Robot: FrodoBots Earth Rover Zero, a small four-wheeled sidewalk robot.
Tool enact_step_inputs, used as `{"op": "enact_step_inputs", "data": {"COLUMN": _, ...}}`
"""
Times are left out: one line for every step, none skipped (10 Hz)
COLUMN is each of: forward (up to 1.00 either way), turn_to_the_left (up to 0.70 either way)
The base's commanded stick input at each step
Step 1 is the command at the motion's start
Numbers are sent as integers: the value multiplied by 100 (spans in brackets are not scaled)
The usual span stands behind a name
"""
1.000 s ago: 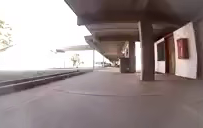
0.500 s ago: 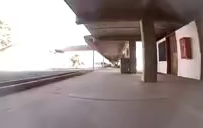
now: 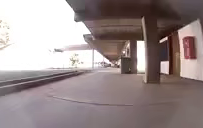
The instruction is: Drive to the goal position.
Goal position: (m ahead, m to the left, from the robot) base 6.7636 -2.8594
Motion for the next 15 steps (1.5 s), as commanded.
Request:
{"op": "enact_step_inputs", "data": {"forward": 50, "turn_to_the_left": 0}}
{"op": "enact_step_inputs", "data": {"forward": 50, "turn_to_the_left": 0}}
{"op": "enact_step_inputs", "data": {"forward": 50, "turn_to_the_left": 0}}
{"op": "enact_step_inputs", "data": {"forward": 50, "turn_to_the_left": 0}}
{"op": "enact_step_inputs", "data": {"forward": 50, "turn_to_the_left": 0}}
{"op": "enact_step_inputs", "data": {"forward": 50, "turn_to_the_left": 0}}
{"op": "enact_step_inputs", "data": {"forward": 50, "turn_to_the_left": 0}}
{"op": "enact_step_inputs", "data": {"forward": 50, "turn_to_the_left": 0}}
{"op": "enact_step_inputs", "data": {"forward": 50, "turn_to_the_left": 0}}
{"op": "enact_step_inputs", "data": {"forward": 50, "turn_to_the_left": 0}}
{"op": "enact_step_inputs", "data": {"forward": 50, "turn_to_the_left": 0}}
{"op": "enact_step_inputs", "data": {"forward": 50, "turn_to_the_left": 0}}
{"op": "enact_step_inputs", "data": {"forward": 50, "turn_to_the_left": 0}}
{"op": "enact_step_inputs", "data": {"forward": 50, "turn_to_the_left": 0}}
{"op": "enact_step_inputs", "data": {"forward": 50, "turn_to_the_left": 0}}
